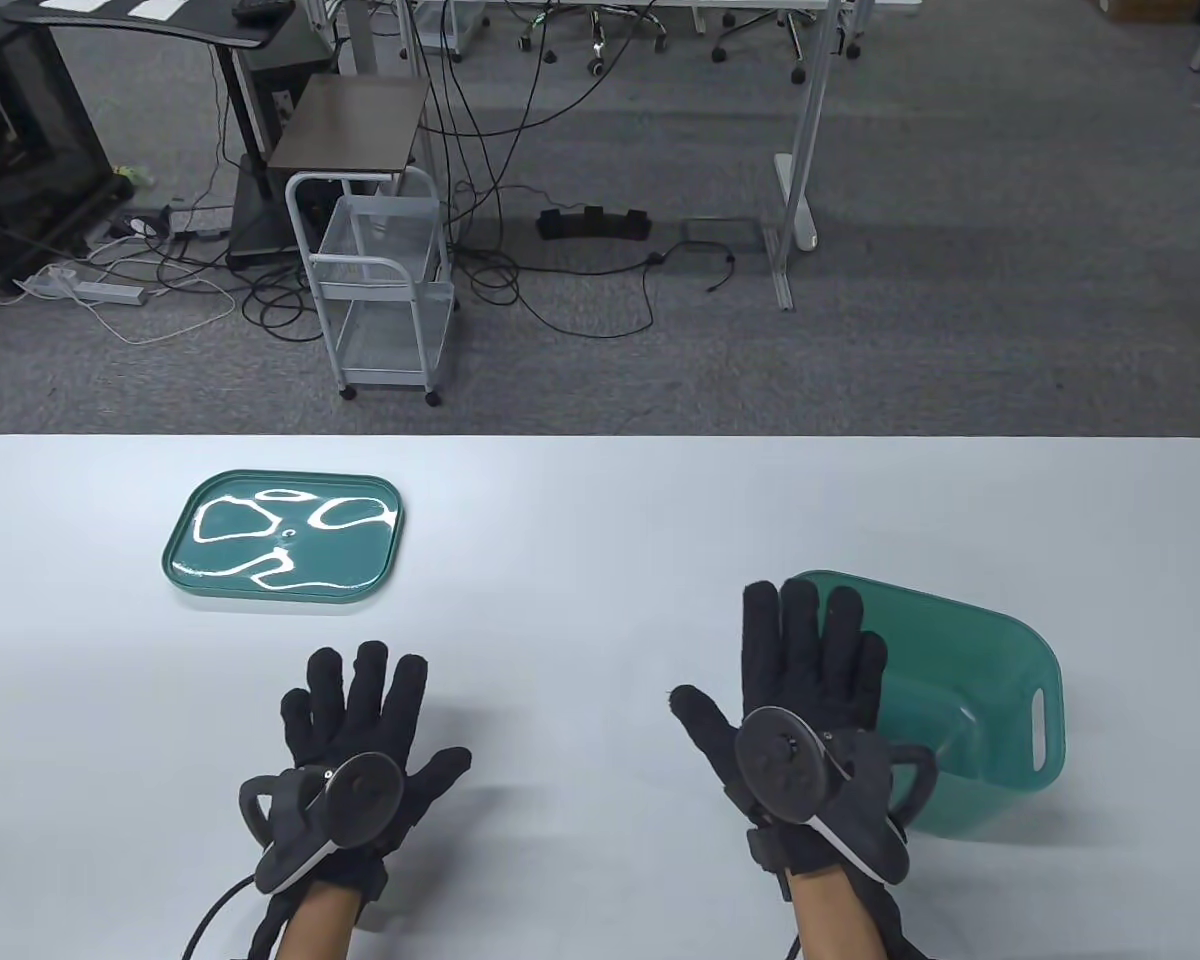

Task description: Cover the plastic storage box

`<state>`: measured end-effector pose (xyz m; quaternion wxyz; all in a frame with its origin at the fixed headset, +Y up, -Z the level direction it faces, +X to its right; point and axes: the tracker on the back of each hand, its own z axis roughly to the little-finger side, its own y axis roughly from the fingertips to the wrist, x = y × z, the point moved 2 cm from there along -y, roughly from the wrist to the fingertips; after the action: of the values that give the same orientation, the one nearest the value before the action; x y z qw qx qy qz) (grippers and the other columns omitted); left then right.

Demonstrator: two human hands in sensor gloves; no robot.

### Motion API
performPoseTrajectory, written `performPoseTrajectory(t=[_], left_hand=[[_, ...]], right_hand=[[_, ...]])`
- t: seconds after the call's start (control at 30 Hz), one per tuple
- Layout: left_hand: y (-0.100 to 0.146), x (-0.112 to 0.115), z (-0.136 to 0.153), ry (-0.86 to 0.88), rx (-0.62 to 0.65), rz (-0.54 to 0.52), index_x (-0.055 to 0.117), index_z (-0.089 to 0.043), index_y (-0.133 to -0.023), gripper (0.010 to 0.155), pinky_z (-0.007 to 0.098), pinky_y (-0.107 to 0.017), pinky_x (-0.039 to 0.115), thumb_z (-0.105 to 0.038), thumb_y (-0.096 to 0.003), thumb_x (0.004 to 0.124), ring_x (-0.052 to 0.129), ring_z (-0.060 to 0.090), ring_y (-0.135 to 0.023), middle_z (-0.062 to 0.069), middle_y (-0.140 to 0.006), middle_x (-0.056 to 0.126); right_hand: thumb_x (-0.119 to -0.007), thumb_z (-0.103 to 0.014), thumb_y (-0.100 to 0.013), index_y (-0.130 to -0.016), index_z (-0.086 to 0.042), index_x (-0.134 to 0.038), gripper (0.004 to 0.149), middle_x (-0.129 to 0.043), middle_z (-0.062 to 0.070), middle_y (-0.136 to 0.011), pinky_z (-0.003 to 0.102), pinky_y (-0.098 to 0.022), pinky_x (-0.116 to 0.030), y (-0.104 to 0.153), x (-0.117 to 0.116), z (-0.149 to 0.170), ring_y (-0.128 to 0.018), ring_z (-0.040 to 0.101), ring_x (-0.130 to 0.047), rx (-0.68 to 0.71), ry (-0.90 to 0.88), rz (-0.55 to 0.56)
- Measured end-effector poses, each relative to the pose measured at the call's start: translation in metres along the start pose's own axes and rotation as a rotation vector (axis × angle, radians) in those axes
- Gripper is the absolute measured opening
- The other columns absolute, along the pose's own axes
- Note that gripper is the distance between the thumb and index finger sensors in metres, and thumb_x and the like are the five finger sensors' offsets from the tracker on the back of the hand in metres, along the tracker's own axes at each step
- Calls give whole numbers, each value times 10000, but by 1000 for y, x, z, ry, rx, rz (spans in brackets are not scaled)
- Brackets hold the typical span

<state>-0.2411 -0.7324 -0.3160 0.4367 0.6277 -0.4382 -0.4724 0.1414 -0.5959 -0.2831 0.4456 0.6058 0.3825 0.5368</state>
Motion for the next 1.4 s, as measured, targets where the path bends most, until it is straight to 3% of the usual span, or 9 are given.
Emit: performPoseTrajectory(t=[0.3, 0.37, 0.43, 0.63, 0.8, 0.9, 1.07, 1.23, 1.4], left_hand=[[0, 2, 0, -3, -3, 11, 377, -326, -1208, 930, 732, -755, 208, -771, -453, 689, 155, 516, -1161, 97, -1298, 304], [0, 1, 1, 3, -11, 6, 377, -325, -1207, 927, 731, -754, 209, -767, -455, 689, 154, 517, -1158, 96, -1297, 303], [0, -1, 3, 11, -15, -7, 379, -325, -1207, 922, 730, -755, 211, -763, -458, 689, 155, 517, -1158, 97, -1297, 304], [0, -1, 4, 9, -23, -3, 381, -325, -1206, 916, 729, -755, 213, -760, -460, 688, 156, 516, -1159, 95, -1297, 307], [-1, 1, 3, -4, -18, 9, 381, -329, -1206, 911, 727, -757, 213, -756, -461, 688, 157, 514, -1160, 89, -1298, 308], [-1, 1, 2, -9, -14, 10, 383, -329, -1205, 910, 727, -758, 215, -755, -462, 688, 158, 512, -1162, 85, -1298, 310], [-1, 1, 2, 0, -10, 13, 382, -331, -1205, 906, 726, -759, 213, -753, -463, 688, 157, 511, -1161, 85, -1298, 309], [-1, 2, 1, 2, -6, 17, 380, -332, -1206, 908, 724, -762, 214, -754, -463, 687, 157, 508, -1164, 83, -1299, 311], [-1, 2, 2, 9, -12, 21, 380, -334, -1205, 905, 723, -762, 214, -752, -463, 688, 155, 509, -1163, 81, -1299, 308]], right_hand=[[-608, -772, -460, -1173, -130, -317, 1002, -444, 229, -1248, 629, -750, -414, 10, -58, 48, -1115, 521, -369, -152, 60, -187], [-612, -770, -451, -1165, -147, -286, 1002, -440, 199, -1248, 609, -749, -457, 10, -76, 55, -1118, 491, -425, -189, 93, -278], [-655, -751, -428, -1157, -207, -351, 959, -545, 143, -1224, 572, -727, -529, 9, -80, 50, -1080, 451, -554, -158, 190, -159], [-859, -583, -394, -1012, -231, -659, 738, -828, 70, -1003, 517, -610, -645, 7, -84, 45, -825, 375, -815, -155, 213, -161], [-902, -423, -362, -813, -274, -779, 491, -943, -12, -753, 469, -562, -674, 6, -83, 43, -640, 288, -877, -112, 208, -173], [-871, -341, -353, -786, -270, -783, 447, -945, -15, -742, 456, -552, -681, 5, -83, 41, -621, 280, -879, -97, 210, -156], [-837, -335, -329, -771, -261, -784, 452, -960, -22, -705, 441, -511, -718, -3, -70, 9, -566, 263, -904, -1, 203, -69], [-828, -349, -328, -769, -267, -784, 451, -967, -35, -699, 433, -497, -737, -12, -54, -60, -553, 249, -919, 181, 275, 9], [-827, -351, -332, -773, -262, -781, 453, -966, -29, -698, 430, -496, -740, -13, -54, -134, -547, 248, -919, 316, 309, 57]])
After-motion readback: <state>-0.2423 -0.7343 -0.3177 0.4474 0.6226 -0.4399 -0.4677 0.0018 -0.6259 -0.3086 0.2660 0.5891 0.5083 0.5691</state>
